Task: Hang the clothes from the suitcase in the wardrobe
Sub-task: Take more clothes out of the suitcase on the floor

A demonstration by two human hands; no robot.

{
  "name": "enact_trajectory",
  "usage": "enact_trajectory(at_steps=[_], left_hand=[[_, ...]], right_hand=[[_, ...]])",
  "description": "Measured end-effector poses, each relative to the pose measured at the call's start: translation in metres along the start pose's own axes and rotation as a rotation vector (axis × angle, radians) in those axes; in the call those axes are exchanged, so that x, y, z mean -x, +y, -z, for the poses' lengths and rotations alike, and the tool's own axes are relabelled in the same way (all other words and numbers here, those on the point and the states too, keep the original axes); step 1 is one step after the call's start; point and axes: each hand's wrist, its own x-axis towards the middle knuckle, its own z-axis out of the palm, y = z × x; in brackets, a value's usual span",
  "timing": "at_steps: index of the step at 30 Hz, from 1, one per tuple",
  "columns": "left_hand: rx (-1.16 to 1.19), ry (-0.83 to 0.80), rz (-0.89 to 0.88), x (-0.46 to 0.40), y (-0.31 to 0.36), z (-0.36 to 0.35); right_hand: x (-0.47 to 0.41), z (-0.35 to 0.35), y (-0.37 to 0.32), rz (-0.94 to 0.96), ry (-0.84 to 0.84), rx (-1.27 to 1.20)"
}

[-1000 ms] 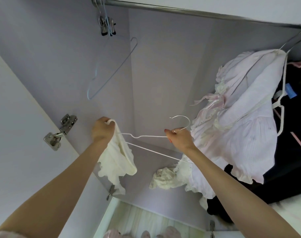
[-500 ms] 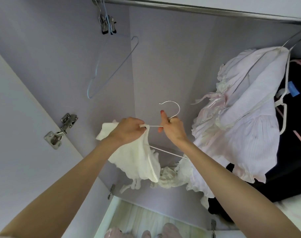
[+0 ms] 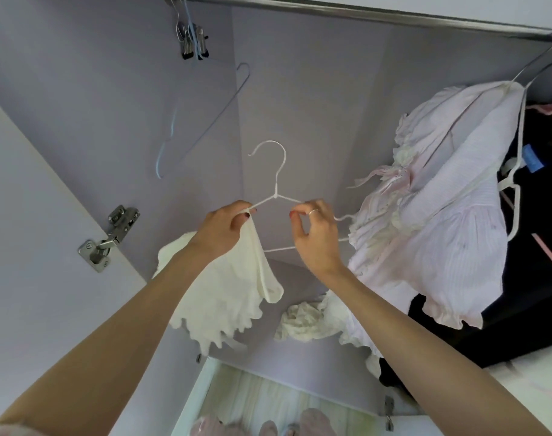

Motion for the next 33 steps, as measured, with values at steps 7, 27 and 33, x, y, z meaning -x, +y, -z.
enact_trajectory(at_steps=[7,27,33], left_hand=[[0.180,0.122,0.145,0.006,0.001,0.013],[0.571,0.322,0.147,0.030,-0.017,0.051],[0.582,0.297,0.255,0.033,-0.027,0.045]], right_hand=[[0.030,-0.031,0.003,-0.024,-0.548,-0.002],[0.040,-0.050,0.011,-0.171,-1.305,0.537],[0.036,-0.015,0.053,-0.162,-1.146,0.776]])
